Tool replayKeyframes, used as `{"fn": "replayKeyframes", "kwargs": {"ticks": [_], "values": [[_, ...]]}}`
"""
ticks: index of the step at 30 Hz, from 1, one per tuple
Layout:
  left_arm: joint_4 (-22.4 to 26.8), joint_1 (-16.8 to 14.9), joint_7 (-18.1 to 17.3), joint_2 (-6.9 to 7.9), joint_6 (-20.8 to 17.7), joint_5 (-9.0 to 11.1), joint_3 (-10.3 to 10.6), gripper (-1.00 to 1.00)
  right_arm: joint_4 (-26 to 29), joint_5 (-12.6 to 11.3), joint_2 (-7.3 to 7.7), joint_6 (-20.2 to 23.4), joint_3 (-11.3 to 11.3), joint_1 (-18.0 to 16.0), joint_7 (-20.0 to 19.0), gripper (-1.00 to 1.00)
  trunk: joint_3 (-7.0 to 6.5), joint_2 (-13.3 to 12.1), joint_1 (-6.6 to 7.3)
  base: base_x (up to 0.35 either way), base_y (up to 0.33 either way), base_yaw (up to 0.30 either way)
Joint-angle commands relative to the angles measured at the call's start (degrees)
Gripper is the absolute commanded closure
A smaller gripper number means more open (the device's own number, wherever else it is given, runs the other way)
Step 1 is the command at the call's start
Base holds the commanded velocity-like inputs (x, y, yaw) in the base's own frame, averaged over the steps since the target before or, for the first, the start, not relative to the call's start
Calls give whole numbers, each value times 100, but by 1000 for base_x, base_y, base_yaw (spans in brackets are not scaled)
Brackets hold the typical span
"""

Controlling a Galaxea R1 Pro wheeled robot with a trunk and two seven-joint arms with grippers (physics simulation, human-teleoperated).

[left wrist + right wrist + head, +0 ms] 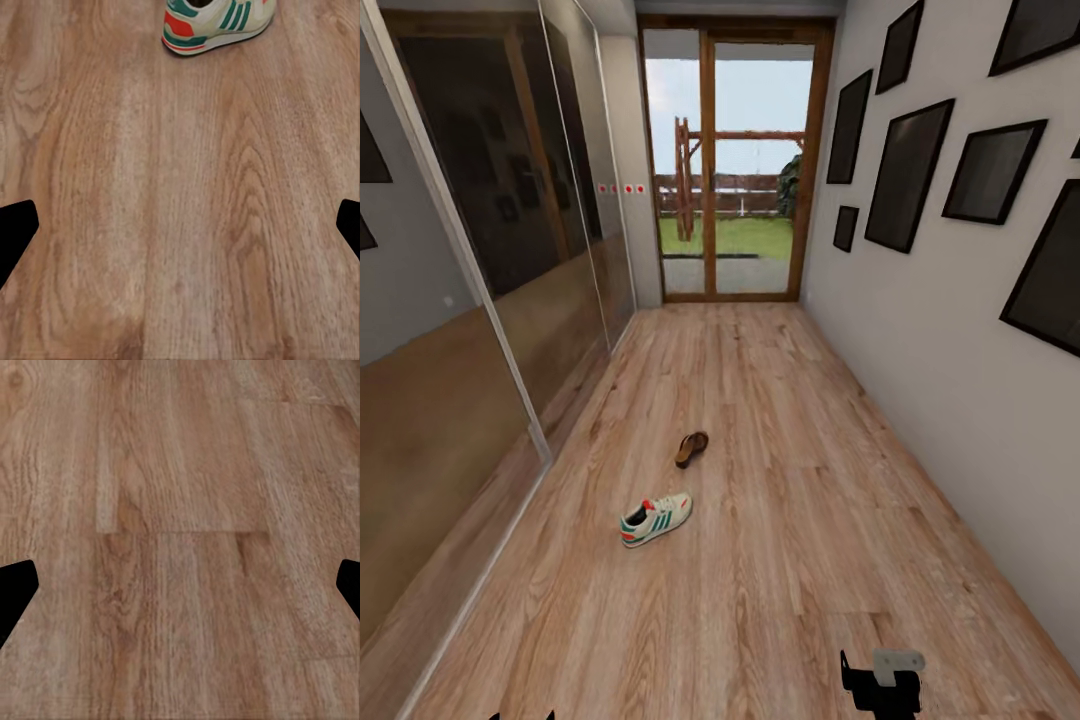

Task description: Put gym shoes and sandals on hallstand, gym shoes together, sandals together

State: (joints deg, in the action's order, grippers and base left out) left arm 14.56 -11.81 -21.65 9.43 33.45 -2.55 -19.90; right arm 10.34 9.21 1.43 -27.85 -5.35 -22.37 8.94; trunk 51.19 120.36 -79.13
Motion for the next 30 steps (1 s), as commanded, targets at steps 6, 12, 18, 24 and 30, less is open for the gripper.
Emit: {"fn": "replayKeyframes", "kwargs": {"ticks": [6,12,18,24,30], "values": [[-6,-5,-41,-2,12,-26,-49,-100,-5,63,-2,-19,-45,-4,12,-100,5,2,-2,293,149,-2],[-6,-5,-41,-2,12,-26,-49,-100,-13,64,-8,-19,-40,-3,12,-100,5,2,-2,294,114,0],[-6,-5,-41,-2,12,-26,-49,-100,-15,58,-11,-19,-43,-1,20,-100,5,2,-2,297,104,0],[-6,-5,-41,0,12,-26,-49,-100,-14,55,-11,-19,-45,-3,20,-100,5,2,-2,298,104,-51],[-6,-5,-41,1,12,-26,-49,-100,-17,55,-11,-16,-45,-3,20,-100,5,2,-2,298,113,-220]]}}
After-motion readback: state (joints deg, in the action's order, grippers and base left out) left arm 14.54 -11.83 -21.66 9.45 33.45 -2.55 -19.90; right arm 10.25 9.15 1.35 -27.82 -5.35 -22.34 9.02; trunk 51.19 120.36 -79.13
